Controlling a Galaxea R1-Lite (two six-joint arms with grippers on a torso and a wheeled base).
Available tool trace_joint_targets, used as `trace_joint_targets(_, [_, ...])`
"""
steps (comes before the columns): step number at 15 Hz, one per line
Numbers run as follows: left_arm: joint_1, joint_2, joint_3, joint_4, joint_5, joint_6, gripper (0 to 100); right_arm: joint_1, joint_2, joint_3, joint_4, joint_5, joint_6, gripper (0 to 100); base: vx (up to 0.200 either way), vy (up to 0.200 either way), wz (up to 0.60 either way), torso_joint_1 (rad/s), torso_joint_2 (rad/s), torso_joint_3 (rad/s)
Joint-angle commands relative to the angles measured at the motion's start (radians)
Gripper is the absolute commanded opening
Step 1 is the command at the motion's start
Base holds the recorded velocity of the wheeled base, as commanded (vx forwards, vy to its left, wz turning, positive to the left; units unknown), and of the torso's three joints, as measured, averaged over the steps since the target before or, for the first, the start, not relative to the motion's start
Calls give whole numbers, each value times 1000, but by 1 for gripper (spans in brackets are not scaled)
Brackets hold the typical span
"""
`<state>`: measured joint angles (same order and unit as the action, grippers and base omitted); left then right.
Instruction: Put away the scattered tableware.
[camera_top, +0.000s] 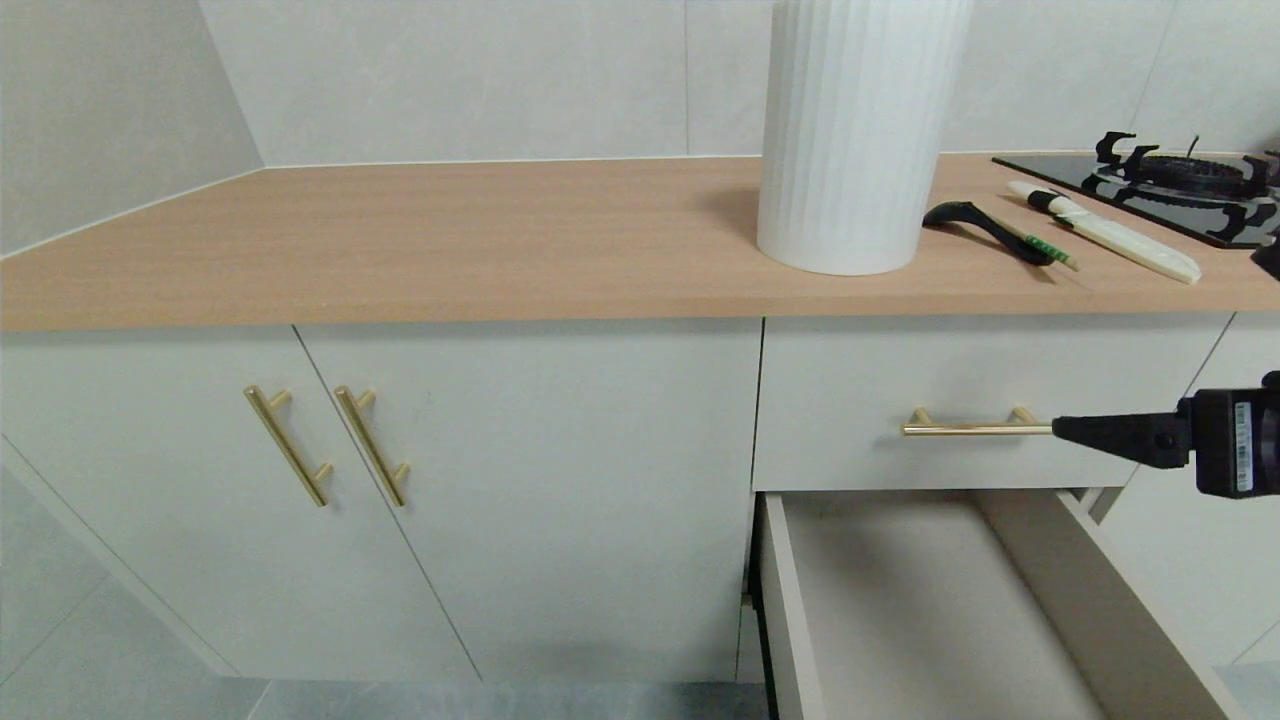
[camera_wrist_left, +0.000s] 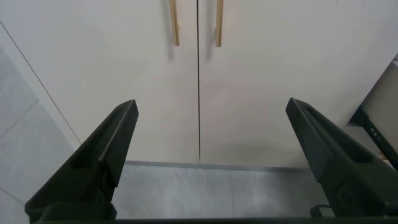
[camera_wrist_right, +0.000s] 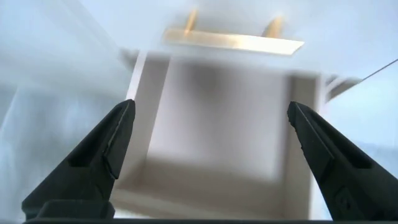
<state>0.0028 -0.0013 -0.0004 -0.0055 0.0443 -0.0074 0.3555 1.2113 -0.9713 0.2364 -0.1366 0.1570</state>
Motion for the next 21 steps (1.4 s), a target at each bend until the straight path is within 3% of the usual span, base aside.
trace_joint_targets(1, [0,1,0,-1,0,0,100,-41,-18,8,-31,8,-8,100,0,0,0,0,0,0])
trace_joint_targets(8, [0,1,0,-1,0,0,100,-41,-6,28,-38,8,-40,100,0,0,0,39,-126,-141])
trace_joint_targets(14, [0,1,0,-1,0,0,100,-41,-10,23,-108,6,-47,100,0,0,0,127,-451,-277])
trace_joint_targets(16, [0,1,0,-1,0,0,100,-44,86,-138,-63,-1,-51,100,0,0,0,36,-122,-71])
trace_joint_targets(19, [0,1,0,-1,0,0,100,-70,295,-512,297,-3,68,100,0,0,0,0,0,0])
trace_joint_targets(21, [0,1,0,-1,0,0,100,-70,372,-570,333,-31,121,100,0,0,0,0,0,0])
